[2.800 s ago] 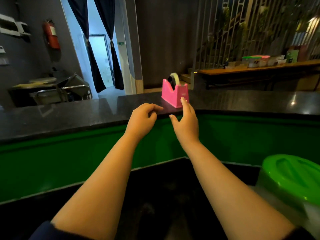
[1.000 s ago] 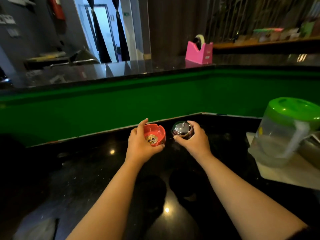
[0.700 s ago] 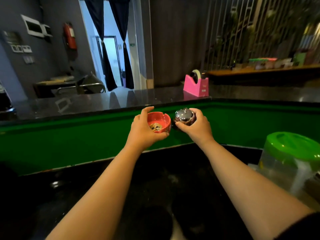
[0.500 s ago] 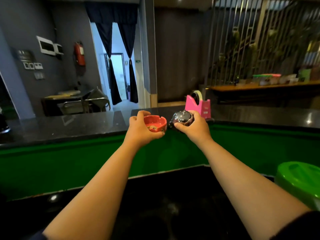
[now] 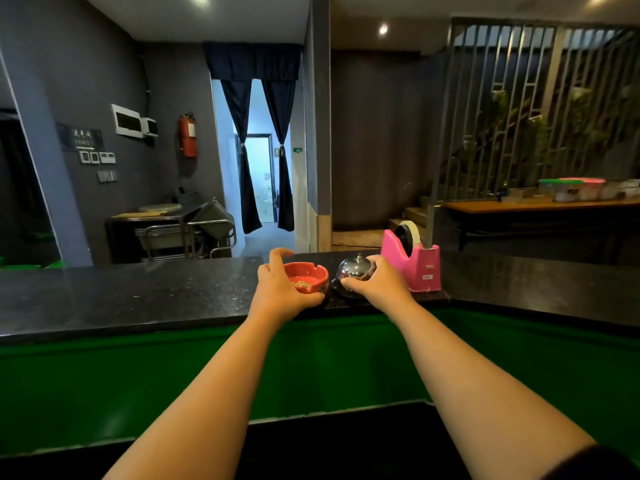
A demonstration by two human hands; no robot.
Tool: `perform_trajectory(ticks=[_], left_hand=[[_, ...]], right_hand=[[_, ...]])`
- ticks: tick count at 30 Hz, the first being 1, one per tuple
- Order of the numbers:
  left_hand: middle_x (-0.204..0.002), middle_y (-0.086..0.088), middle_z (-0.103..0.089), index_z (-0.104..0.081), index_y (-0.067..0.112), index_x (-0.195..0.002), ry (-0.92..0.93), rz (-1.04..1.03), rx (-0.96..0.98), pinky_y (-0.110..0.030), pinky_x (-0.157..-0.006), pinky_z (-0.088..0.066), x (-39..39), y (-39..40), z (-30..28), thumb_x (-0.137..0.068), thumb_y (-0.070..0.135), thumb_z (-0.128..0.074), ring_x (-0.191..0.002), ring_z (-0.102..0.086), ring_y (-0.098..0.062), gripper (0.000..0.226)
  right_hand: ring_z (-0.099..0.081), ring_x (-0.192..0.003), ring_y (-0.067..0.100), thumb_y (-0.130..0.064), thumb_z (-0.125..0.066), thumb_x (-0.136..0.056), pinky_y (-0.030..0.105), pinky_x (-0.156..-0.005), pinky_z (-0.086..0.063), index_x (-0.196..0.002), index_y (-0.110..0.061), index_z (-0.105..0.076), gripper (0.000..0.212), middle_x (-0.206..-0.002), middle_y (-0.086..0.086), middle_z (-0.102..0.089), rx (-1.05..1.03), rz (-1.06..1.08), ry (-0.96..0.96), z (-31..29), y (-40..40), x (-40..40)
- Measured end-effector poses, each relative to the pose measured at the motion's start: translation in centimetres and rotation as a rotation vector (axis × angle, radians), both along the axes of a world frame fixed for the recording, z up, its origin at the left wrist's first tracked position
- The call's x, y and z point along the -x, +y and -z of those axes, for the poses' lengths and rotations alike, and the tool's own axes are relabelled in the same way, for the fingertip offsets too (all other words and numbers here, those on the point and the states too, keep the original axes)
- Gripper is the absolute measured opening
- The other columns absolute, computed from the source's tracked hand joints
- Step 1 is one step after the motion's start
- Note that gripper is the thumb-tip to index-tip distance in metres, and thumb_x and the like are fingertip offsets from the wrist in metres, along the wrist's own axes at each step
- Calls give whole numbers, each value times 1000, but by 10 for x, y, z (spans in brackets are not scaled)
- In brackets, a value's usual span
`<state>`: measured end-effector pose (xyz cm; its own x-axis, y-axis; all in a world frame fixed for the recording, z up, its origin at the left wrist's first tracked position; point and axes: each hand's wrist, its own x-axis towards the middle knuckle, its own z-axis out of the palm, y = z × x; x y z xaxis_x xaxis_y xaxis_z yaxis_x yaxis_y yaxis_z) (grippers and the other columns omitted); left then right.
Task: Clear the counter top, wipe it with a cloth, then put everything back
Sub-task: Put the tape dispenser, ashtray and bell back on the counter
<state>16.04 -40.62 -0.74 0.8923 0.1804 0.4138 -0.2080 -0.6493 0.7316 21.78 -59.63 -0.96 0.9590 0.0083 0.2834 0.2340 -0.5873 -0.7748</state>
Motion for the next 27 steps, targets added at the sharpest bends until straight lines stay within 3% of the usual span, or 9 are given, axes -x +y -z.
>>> perform_trajectory(ticks=[8,12,15,19,23,27], left_hand=[[-136,-10,-35,-28,31,-134,-12,-31,-1,-31,-88,-42,-9,-5,5,-62,30,-88,-121,-44,-28,94],[-137,-11,-35,-26,32,-134,-4,-42,-41,-38,-94,-44,-9,-5,7,-61,33,-88,-121,-45,-29,95],[-137,-11,-36,-26,32,-135,13,-48,-56,-41,-96,-44,-10,-6,8,-61,36,-87,-122,-45,-31,96],[-138,-13,-36,-26,29,-136,29,-61,-85,-43,-97,-45,-10,-4,7,-62,39,-87,-123,-45,-32,96],[-139,-12,-35,-26,28,-136,31,-77,-115,-41,-96,-44,-8,-4,8,-63,42,-85,-123,-46,-32,95],[-141,-12,-35,-26,27,-137,30,-78,-125,-42,-97,-44,-8,-2,9,-63,44,-85,-124,-45,-31,96]], right_hand=[[-59,-104,20,-48,-75,-74,39,-89,-51,-143,-18,-34,86,-106,-2,-58,105,-2,-25,4,-3,-4],[-54,-115,23,-52,-81,-65,42,-96,-48,-147,-18,-29,103,-122,2,-56,159,-18,-26,4,-4,-3],[-52,-114,23,-50,-81,-67,40,-95,-47,-146,-15,-31,100,-122,4,-54,186,15,-24,1,-4,-7],[-53,-112,23,-45,-81,-70,48,-95,-47,-146,-15,-31,96,-122,4,-52,174,18,0,-4,-3,-13],[-54,-95,16,-34,-81,-74,32,-81,-44,-140,-10,-36,83,-101,-1,-55,119,-16,18,-8,-2,-19],[-57,-99,19,-35,-81,-74,30,-78,-43,-140,-10,-36,83,-105,1,-59,104,-22,18,-7,3,-24]])
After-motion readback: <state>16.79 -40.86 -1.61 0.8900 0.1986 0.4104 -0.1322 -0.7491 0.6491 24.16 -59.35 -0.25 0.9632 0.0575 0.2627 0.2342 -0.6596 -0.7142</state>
